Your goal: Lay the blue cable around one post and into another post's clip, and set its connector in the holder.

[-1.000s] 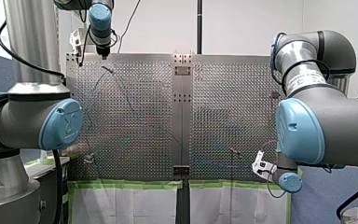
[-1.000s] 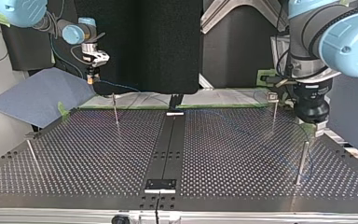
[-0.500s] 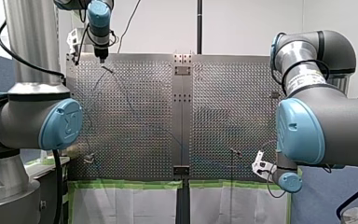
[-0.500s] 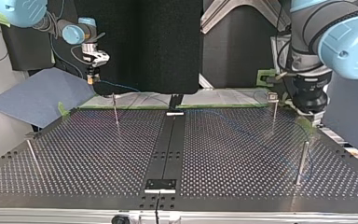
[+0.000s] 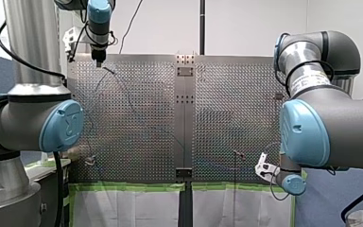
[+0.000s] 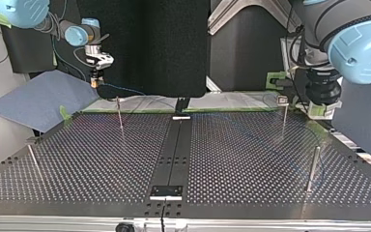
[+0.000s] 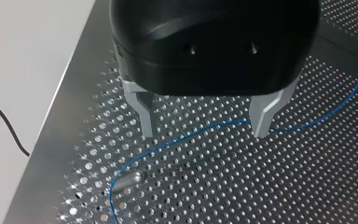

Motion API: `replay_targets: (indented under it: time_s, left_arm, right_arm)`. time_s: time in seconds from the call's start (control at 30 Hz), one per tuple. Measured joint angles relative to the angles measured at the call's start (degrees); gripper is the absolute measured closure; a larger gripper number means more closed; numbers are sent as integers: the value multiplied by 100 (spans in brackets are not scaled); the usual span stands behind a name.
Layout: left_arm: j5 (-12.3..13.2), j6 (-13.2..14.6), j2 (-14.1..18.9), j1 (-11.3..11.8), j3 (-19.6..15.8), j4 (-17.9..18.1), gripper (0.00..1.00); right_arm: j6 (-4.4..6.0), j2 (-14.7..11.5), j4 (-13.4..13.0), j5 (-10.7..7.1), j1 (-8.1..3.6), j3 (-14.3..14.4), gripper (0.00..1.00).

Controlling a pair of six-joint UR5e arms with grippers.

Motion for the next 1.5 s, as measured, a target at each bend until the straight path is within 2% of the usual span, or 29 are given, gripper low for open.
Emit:
replay_targets:
  time_s: [1.5]
  left_arm:
    - [-55, -6, 18, -68, -3, -97, 0]
  right_arm:
    - [0, 0, 26, 0, 35, -22, 100]
